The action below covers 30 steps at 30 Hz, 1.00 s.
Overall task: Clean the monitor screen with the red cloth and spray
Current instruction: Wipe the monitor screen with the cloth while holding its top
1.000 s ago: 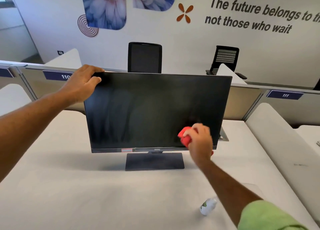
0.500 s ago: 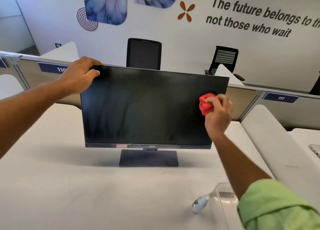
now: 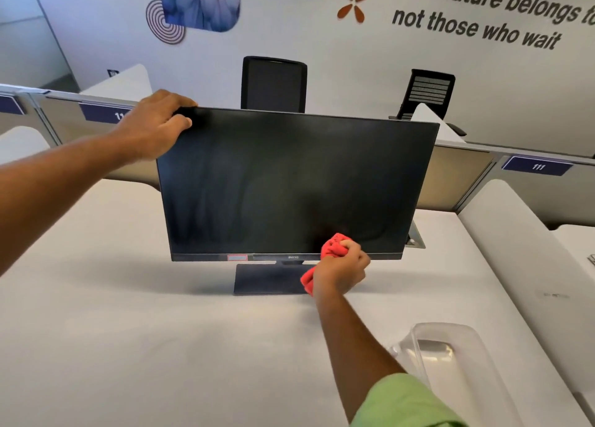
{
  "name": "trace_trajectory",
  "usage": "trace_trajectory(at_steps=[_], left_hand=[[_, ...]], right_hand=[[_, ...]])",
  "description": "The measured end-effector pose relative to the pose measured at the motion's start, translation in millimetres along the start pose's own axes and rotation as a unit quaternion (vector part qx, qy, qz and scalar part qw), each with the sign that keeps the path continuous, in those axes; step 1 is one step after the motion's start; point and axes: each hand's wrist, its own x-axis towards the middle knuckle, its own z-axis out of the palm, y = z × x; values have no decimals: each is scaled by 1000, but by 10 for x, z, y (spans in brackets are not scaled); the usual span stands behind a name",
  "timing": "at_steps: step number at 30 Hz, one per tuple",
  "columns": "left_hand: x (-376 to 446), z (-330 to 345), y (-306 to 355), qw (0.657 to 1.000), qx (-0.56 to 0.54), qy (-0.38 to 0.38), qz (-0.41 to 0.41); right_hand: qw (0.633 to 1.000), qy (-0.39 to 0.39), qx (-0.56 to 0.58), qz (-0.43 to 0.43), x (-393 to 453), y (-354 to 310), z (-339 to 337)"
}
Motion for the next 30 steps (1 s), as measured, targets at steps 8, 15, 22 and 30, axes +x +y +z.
trace_trajectory(at_steps=[8, 15, 22, 30], left_hand=[[-23, -4, 33, 1000, 6, -5, -1], [-185, 158, 67, 1000, 6, 27, 4], [-1193, 1093, 813, 987, -128, 78, 49], [-2119, 1899, 1981, 896, -403, -108, -151]], right_hand=[[970, -213, -100, -60, -937, -44, 347], [913, -371, 119, 120, -890, -173, 87], [851, -404, 245, 229, -606, -229, -636], [873, -400, 202, 190, -551, -253, -1461]])
